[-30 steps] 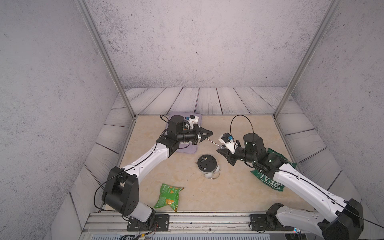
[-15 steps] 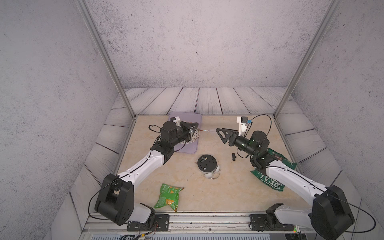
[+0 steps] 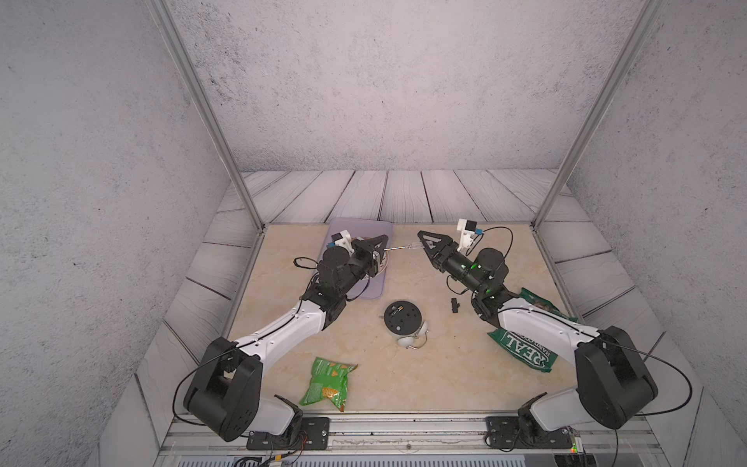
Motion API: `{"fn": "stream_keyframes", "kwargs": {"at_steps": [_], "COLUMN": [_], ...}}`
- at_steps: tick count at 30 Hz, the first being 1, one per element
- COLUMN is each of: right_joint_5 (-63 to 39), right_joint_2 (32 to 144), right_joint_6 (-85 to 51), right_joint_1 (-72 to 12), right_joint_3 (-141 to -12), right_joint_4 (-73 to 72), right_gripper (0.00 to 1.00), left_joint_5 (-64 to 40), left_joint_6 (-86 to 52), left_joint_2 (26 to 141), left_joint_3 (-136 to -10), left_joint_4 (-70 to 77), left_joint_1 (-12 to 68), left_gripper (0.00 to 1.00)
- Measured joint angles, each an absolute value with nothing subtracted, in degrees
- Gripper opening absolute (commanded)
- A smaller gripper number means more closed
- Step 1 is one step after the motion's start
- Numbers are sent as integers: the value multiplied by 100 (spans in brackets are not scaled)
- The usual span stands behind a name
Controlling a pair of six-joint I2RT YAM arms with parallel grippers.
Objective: Remove the battery from the alarm
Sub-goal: Adjust the screwdriver.
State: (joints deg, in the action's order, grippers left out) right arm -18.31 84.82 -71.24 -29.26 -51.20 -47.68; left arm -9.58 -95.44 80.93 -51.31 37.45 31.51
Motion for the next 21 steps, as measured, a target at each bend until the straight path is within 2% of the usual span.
{"fn": "stream_keyframes", "kwargs": {"at_steps": [3,5,6,10,12,13,18,21], "right_joint_5": [-1861,-1870,-1868,-2073,-2261,-2329,-2578,-2759], "right_joint_2": [8661,8705,8705,8637,8503,8379,8034,7975], "right_joint_6": [-7293,-7308,-7317,-7024,-6573,-6171,-4134,-3155], "right_joint_1": [-2945,-2945,-2941,-2816,-2620,-2510,-2322,-2344], "right_joint_3": [-5251,-5275,-5275,-5282,-5297,-5321,-5808,-5966], "right_joint_4": [-4919,-4947,-4939,-4554,-3929,-3433,-1415,-676], "right_gripper": [28,8,0,0,0,0,0,0], "left_joint_5": [-856,-832,-829,-819,-934,-1098,-1752,-2058], "left_joint_6": [-9647,-9699,-9730,-9786,-9723,-9625,-8058,-6753], "left_joint_2": [8149,8193,8193,8027,7804,7658,7144,7172], "left_joint_3": [-5087,-5050,-5006,-4501,-4174,-4042,-4171,-4460], "left_joint_4": [3913,3955,3964,3953,3662,3369,1330,106], "left_joint_1": [3249,3295,3304,3299,3179,3030,2460,2427], "left_gripper": [0,0,6,43,53,61,77,80]}}
